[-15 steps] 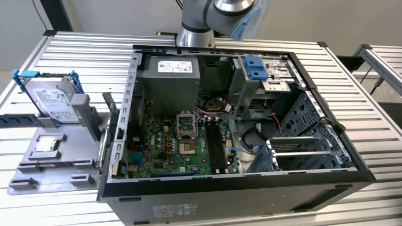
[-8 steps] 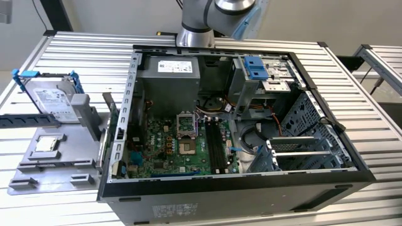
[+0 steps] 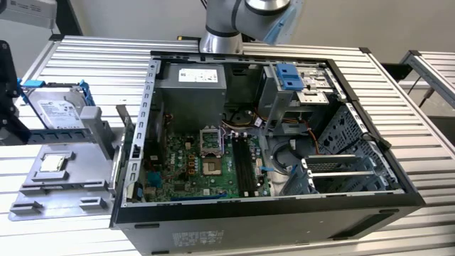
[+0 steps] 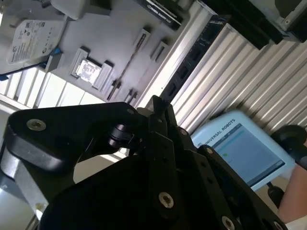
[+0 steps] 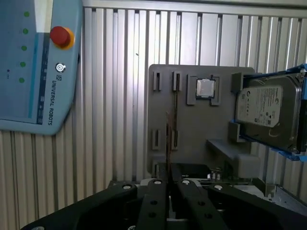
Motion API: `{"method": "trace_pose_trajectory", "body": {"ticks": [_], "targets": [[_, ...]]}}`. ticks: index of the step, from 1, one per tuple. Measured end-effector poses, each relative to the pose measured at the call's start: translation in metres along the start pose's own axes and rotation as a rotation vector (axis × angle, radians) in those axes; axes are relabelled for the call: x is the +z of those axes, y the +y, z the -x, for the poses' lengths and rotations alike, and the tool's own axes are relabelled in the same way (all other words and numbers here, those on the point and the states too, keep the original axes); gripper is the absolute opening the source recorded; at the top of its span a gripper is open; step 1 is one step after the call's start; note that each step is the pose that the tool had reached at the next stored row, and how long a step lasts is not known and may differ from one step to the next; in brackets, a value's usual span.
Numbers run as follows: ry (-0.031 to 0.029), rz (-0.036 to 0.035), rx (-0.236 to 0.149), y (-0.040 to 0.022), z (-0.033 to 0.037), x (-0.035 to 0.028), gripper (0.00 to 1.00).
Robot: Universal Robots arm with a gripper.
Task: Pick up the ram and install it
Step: 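Pick up the ram and move it above insertion slot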
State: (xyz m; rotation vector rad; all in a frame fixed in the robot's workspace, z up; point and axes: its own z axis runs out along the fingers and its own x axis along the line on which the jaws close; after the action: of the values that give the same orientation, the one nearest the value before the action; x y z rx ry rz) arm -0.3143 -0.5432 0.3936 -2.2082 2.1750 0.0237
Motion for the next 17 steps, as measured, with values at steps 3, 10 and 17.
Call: {"method": "trace_pose_trajectory", "body": {"ticks": [3, 10, 17], "targets": [[-0.0001, 0.0006, 0.0, -0.0134, -0.0002, 0.0003, 0.0], [-0.0001, 0.0019, 0.0, -0.0437, -0.0007, 0.0009, 0.0], [-0.0001, 0.0024, 0.0, -0.0545, -0.0008, 0.001, 0.0]]}}
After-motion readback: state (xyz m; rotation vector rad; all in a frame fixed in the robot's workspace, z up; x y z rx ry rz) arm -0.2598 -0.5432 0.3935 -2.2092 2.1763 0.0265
